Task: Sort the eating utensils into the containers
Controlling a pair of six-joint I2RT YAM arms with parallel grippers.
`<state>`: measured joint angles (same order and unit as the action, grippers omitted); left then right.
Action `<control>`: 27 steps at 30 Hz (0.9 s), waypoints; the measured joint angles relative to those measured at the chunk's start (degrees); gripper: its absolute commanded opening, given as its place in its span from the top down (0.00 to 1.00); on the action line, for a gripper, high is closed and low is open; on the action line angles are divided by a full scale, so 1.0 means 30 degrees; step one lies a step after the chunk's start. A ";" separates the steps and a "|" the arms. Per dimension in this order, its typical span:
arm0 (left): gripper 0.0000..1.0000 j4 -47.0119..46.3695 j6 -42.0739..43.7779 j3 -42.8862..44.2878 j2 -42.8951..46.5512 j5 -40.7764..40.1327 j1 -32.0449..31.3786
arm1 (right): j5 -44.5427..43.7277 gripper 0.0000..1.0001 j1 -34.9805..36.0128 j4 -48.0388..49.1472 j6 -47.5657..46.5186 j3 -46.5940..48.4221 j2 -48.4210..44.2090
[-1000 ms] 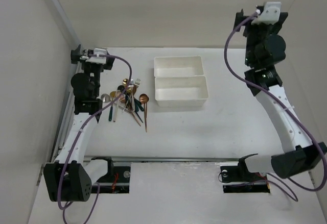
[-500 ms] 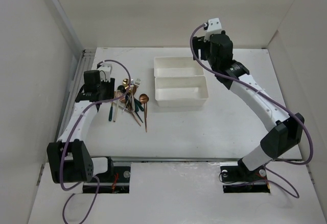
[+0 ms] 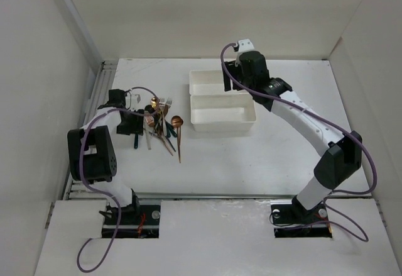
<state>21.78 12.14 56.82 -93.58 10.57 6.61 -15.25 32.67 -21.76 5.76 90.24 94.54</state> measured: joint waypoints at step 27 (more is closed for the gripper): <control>1.00 0.0117 0.3599 0.1588 -0.1610 -0.5260 -0.0117 | -0.2098 0.21 -0.0007 0.0780 -0.0699 -0.1100 -0.1341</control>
<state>22.13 22.94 61.58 -98.41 -5.21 6.26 -21.54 32.64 -19.42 3.66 86.94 90.52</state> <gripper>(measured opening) 0.145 0.789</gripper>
